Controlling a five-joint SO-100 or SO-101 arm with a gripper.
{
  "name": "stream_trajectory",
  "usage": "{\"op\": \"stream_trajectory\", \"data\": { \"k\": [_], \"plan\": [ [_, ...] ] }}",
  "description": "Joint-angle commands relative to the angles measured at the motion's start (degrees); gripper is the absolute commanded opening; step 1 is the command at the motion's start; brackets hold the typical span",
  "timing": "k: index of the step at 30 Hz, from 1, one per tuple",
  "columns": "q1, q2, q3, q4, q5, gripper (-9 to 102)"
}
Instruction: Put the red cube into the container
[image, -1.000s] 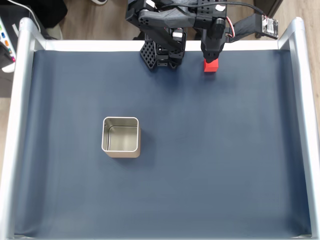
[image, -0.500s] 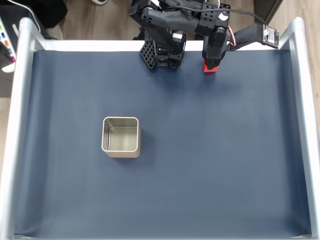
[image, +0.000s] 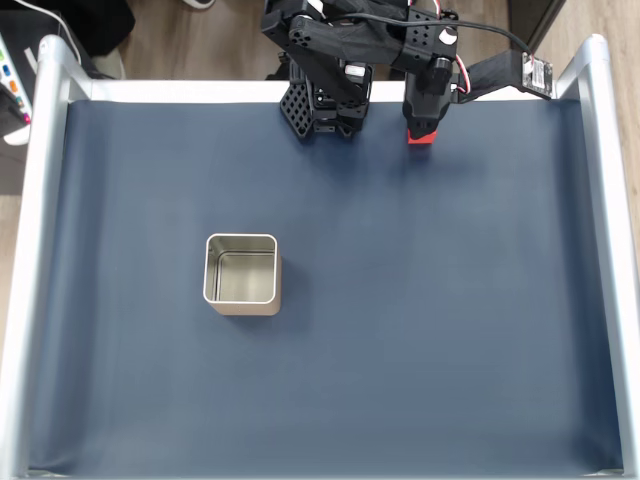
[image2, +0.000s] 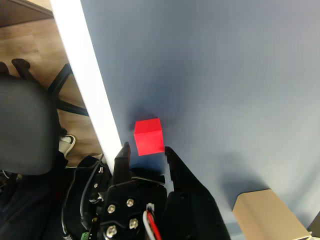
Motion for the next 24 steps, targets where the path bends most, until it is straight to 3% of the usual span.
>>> {"op": "stream_trajectory", "data": {
  "k": [1, 7, 14, 19, 24],
  "plan": [
    [-0.4, -0.3, 0.1, -1.3, 0.6, 23],
    [0.0, -0.9, 0.3, -2.4, 0.6, 18],
    [0.2, -1.9, 0.6, -3.9, 2.1, 1],
    [1.2, -2.9, 0.5, -4.7, 3.3, 0],
    [9.0, -5.0, -2.7, -4.8, 2.2, 0]
  ]
}}
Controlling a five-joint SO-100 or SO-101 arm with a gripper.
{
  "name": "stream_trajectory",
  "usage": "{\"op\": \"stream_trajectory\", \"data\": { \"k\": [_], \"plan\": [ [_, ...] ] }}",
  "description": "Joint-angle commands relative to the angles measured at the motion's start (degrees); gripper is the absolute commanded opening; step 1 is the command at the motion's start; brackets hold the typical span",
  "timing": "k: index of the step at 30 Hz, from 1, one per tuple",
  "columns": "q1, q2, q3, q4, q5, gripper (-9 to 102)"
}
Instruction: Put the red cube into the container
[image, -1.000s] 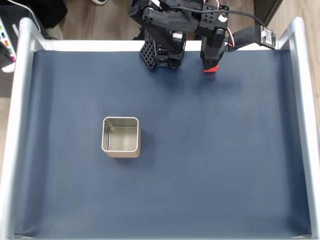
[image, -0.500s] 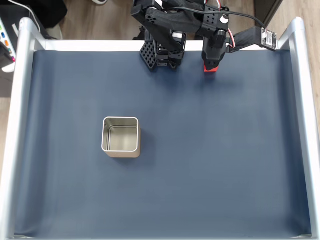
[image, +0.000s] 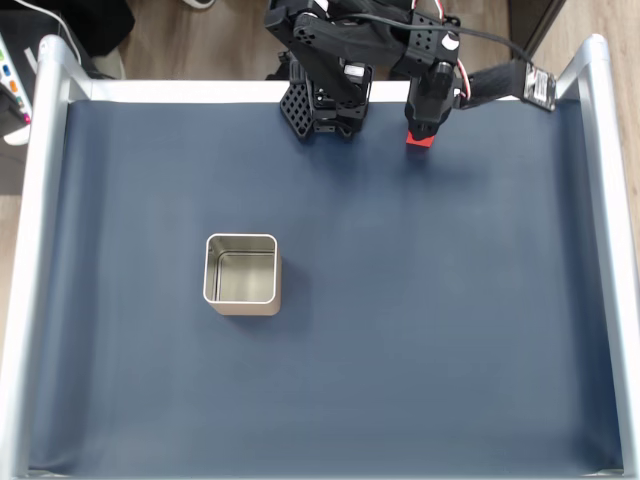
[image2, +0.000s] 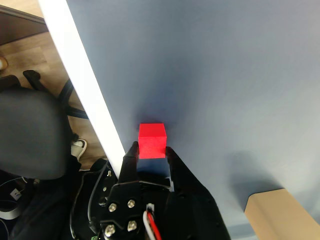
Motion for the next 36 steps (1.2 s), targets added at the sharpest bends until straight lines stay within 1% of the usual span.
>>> {"op": "stream_trajectory", "data": {
  "k": [1, 5, 8, 16, 24, 36],
  "plan": [
    [5.9, -1.1, -3.7, -0.5, -1.0, 0],
    [15.8, -5.1, -11.4, 1.3, -1.4, 0],
    [22.3, -9.2, -18.6, 6.1, -0.4, 0],
    [36.7, -11.7, -32.3, 14.5, 1.2, 0],
    [49.7, -15.1, -51.2, 25.1, 3.3, 0],
    [72.9, -15.7, -61.2, 26.8, -4.7, 0]
  ]
}}
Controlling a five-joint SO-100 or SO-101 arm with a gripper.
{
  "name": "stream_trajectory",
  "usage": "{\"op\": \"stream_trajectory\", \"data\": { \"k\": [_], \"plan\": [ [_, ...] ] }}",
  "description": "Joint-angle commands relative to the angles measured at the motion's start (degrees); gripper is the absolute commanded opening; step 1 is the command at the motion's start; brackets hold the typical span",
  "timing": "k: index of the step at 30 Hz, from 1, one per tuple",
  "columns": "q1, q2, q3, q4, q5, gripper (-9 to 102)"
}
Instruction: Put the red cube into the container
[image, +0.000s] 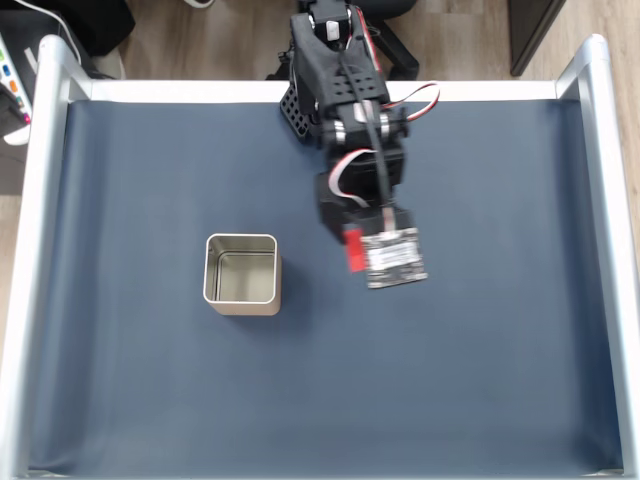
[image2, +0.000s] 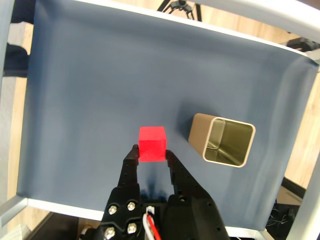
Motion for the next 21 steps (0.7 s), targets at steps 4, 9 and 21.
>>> {"op": "stream_trajectory", "data": {
  "k": [4, 9, 21],
  "plan": [
    [12.0, -1.3, -6.2, -0.1, -4.8, 0],
    [20.3, -1.9, -8.0, -0.5, -9.2, 0],
    [31.1, -2.6, 0.5, -11.7, -13.0, 0]
  ]
}}
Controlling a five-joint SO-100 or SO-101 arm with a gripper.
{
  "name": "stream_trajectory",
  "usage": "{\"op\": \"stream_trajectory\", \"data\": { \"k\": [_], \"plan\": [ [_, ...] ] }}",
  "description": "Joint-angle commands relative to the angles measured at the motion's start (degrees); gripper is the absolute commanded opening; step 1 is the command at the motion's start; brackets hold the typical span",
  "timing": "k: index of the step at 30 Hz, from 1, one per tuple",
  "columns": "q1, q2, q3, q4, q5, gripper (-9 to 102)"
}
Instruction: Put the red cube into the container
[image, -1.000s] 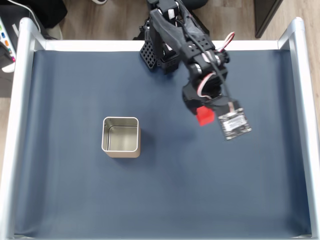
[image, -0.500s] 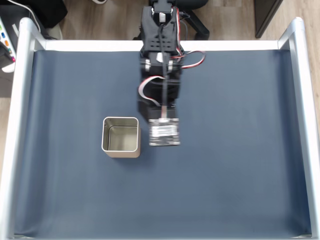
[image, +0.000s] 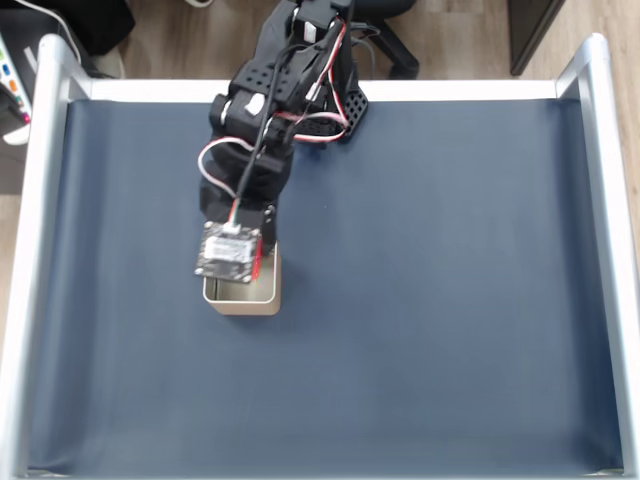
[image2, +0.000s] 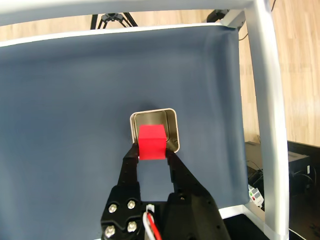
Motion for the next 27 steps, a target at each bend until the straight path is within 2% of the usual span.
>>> {"op": "stream_trajectory", "data": {
  "k": [1, 18, 27],
  "plan": [
    [0.9, 0.0, 1.8, -4.0, 0.5, 0],
    [-0.8, 1.1, 20.8, -23.7, 3.3, 0],
    [-1.1, 0.6, 22.5, -26.6, 3.5, 0]
  ]
}}
